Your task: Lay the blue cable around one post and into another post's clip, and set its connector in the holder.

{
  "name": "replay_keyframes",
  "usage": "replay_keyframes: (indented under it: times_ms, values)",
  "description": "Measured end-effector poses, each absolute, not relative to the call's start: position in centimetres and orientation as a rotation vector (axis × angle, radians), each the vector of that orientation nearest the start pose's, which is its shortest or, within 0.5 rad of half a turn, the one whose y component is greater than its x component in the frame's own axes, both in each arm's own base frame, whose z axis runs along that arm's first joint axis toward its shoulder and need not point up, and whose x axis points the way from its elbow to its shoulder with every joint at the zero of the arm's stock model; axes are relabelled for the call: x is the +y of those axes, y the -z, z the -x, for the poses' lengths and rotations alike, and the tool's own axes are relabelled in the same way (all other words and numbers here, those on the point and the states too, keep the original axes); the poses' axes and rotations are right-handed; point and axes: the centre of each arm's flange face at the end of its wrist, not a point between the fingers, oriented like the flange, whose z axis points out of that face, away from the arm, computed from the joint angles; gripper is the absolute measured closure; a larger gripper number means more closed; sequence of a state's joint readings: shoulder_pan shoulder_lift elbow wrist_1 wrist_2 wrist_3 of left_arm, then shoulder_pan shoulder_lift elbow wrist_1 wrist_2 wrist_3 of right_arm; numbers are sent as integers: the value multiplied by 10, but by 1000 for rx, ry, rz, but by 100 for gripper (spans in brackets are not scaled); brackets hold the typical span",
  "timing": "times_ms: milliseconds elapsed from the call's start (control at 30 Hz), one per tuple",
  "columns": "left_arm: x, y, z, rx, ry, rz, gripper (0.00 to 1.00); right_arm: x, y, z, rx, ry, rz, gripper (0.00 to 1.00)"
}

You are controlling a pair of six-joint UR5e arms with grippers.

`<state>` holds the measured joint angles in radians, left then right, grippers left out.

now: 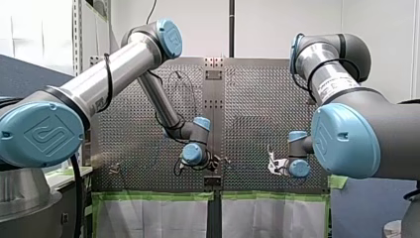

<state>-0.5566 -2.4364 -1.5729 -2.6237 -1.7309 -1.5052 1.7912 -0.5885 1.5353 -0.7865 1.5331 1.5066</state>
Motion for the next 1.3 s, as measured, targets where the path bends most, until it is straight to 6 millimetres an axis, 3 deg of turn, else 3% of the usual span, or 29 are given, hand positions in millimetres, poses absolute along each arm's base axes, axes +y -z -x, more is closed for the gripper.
replay_keyframes:
  times_ms: [267, 567, 1300]
  values:
    - [-437, -19, -467, 1834, 240, -492, 0, -618, 35, -280, -1124, -1265, -1554, 100]
    - [-452, -41, -459, 1802, 312, -494, 0, -618, 36, -280, -1130, -1271, -1552, 100]
    - [-460, -43, -456, 1790, 375, -468, 0, -618, 39, -280, -1132, -1274, -1553, 100]
